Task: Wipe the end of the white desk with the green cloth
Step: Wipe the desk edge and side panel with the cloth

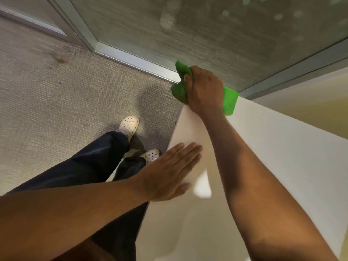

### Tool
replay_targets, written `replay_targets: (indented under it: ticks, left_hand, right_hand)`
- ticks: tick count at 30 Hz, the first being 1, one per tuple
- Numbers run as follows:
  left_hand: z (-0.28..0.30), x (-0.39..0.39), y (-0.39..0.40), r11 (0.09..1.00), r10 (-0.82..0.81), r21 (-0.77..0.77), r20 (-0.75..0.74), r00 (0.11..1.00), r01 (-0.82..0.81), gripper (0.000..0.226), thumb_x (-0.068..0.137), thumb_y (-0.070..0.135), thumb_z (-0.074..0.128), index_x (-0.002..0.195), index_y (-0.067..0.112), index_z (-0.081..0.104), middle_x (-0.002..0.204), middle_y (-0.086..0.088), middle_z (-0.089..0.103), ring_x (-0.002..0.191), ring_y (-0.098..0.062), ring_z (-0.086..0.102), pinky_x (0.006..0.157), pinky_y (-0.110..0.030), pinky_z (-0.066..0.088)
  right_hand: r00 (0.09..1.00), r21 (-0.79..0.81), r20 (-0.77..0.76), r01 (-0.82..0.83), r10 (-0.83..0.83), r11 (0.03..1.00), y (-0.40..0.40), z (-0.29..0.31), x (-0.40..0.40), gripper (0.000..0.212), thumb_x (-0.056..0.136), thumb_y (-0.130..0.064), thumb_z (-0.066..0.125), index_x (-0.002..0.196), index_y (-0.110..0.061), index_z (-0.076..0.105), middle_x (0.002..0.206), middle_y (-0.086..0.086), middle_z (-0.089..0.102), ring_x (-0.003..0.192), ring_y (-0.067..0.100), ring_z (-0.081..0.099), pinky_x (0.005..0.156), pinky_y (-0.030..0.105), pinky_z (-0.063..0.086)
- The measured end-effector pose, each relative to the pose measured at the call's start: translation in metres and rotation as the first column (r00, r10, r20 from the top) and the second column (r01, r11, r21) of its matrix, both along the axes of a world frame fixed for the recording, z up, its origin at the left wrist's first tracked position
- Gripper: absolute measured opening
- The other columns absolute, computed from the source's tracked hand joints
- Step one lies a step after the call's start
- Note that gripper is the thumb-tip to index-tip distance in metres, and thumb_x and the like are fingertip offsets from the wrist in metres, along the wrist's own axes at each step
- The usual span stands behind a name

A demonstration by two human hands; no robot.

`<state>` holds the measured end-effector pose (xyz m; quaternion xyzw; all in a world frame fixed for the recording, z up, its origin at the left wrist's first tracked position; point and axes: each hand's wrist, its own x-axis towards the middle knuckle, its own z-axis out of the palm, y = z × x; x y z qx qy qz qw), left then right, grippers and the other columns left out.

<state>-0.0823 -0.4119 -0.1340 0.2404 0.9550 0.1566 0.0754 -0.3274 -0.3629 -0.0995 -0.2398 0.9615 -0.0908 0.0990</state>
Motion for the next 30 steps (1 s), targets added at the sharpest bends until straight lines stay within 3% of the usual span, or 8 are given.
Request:
replay_targets:
  ticks: [3,7,9,11,14,16,22,30]
  left_hand:
    - [0.004,-0.001,-0.001,1.000,-0.006,-0.021,-0.023,1.000,0.006,0.081,0.112,0.053,0.028,0.170,0.000,0.008,0.181,-0.022,0.002,0.169,-0.035,0.001,0.138,-0.052,0.009]
    - [0.002,-0.001,0.002,1.000,0.013,-0.010,-0.055,0.998,-0.014,0.081,0.110,0.052,0.038,0.167,-0.002,0.021,0.175,-0.025,0.028,0.165,-0.038,0.019,0.137,-0.050,0.008]
    - [0.001,0.000,0.002,0.999,0.034,0.011,-0.058,0.998,-0.034,0.080,0.109,0.051,0.040,0.167,-0.001,0.023,0.173,-0.023,0.034,0.162,-0.036,0.024,0.137,-0.048,0.008]
    - [0.001,0.000,0.000,0.999,0.037,0.022,-0.053,0.998,-0.035,0.080,0.111,0.052,0.037,0.168,-0.001,0.020,0.176,-0.023,0.027,0.165,-0.036,0.019,0.137,-0.049,0.008]
    - [0.001,-0.001,0.000,1.000,0.010,0.018,-0.019,1.000,-0.009,0.080,0.112,0.052,0.030,0.170,-0.001,0.010,0.180,-0.023,0.010,0.169,-0.036,0.006,0.138,-0.051,0.008]
    - [0.000,-0.001,0.000,1.000,-0.008,0.011,-0.002,1.000,0.008,0.081,0.112,0.052,0.029,0.170,0.000,0.008,0.181,-0.022,0.003,0.169,-0.035,0.001,0.137,-0.052,0.009]
    - [0.006,0.000,0.002,1.000,0.000,-0.024,0.023,1.000,0.000,0.079,0.114,0.050,0.026,0.170,0.000,0.004,0.181,-0.022,-0.001,0.169,-0.036,-0.002,0.137,-0.052,0.013]
    - [0.002,0.046,0.013,0.999,0.034,0.039,0.017,0.999,-0.035,0.079,0.111,0.043,0.033,0.170,-0.003,0.007,0.181,-0.024,0.004,0.169,-0.038,0.005,0.136,-0.053,0.018]
  right_hand:
    - [0.985,-0.094,0.091,-0.137,0.146,0.986,0.027,0.008,0.026,0.048,0.113,-0.035,0.037,0.158,-0.022,0.046,0.174,0.002,0.031,0.163,0.027,0.027,0.131,0.047,0.019]
    - [0.947,0.088,0.126,-0.306,0.294,0.948,0.073,0.011,0.087,0.057,0.112,-0.036,0.030,0.168,-0.028,0.020,0.178,-0.003,0.013,0.167,0.023,0.010,0.134,0.047,0.007]
    - [0.945,0.051,0.119,-0.313,0.306,0.948,0.089,0.012,0.093,0.056,0.112,-0.044,0.033,0.167,-0.032,0.025,0.178,-0.003,0.020,0.166,0.022,0.017,0.134,0.043,0.010]
    - [0.957,-0.008,0.050,-0.284,0.284,0.959,0.081,0.013,0.077,0.060,0.107,-0.059,0.039,0.160,-0.032,0.043,0.165,0.006,0.044,0.150,0.033,0.043,0.126,0.047,0.030]
    - [0.970,0.147,-0.038,-0.232,0.240,0.962,0.047,0.008,0.046,0.075,0.098,-0.079,0.032,0.162,-0.039,0.036,0.166,0.010,0.039,0.152,0.038,0.038,0.127,0.058,0.024]
    - [0.970,0.142,-0.051,-0.228,0.237,0.963,0.030,-0.001,0.025,0.072,0.099,-0.075,0.031,0.162,-0.039,0.035,0.170,0.004,0.035,0.160,0.034,0.028,0.129,0.059,0.020]
    - [0.999,-0.015,-0.022,0.036,-0.037,0.999,0.004,-0.005,-0.006,0.056,0.108,-0.050,0.033,0.152,-0.022,0.053,0.152,0.003,0.061,0.145,0.029,0.051,0.116,0.045,0.040]
    - [0.982,-0.053,0.021,-0.187,0.188,0.981,0.069,-0.002,0.088,0.060,0.110,-0.045,0.040,0.165,-0.023,0.035,0.175,-0.002,0.029,0.165,0.026,0.021,0.132,0.051,0.019]
